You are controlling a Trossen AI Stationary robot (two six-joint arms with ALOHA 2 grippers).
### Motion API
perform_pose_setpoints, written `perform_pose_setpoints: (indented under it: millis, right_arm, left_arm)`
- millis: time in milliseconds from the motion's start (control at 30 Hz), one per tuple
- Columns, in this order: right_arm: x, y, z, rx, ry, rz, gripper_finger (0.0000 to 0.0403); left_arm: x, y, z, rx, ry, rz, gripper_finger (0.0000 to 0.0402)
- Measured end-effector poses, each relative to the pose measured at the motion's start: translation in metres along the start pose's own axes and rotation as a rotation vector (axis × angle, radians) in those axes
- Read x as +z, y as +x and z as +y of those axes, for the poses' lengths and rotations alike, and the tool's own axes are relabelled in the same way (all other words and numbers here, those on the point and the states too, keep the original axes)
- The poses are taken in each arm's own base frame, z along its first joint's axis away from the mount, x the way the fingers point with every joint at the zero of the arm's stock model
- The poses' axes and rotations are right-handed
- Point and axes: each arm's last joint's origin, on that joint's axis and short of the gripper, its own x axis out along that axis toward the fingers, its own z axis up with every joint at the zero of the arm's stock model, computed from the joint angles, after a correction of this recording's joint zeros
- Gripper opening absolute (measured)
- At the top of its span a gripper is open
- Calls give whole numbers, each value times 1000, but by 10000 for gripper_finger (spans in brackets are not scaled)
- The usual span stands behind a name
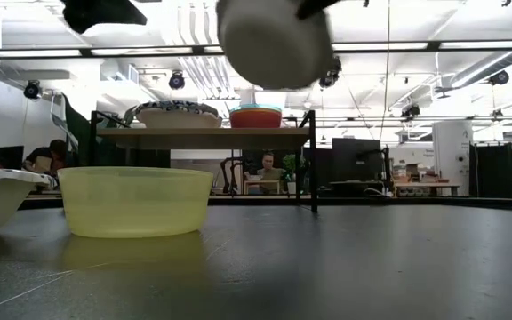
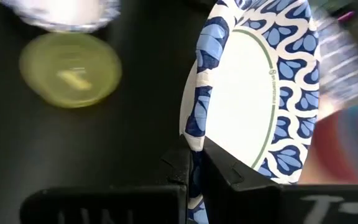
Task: Place and stack bowls onto a shelf
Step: Stack the white patterned bowl on top of the white patterned bowl on the shelf
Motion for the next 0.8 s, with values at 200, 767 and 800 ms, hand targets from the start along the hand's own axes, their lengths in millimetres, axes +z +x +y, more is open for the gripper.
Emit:
perform_pose_setpoints:
  millis: [200, 767, 800]
  right_arm:
    - [24, 32, -35, -132, -173, 24, 12]
    - [50, 132, -125, -282, -377, 143, 12]
    - [52, 136, -128, -291, -379, 140, 12]
  left_arm:
    - [-6, -13, 14, -13, -80, -112, 0]
    - [-22, -33, 37, -25, -152, -253, 0]
    - [-22, -33, 38, -26, -152, -254, 0]
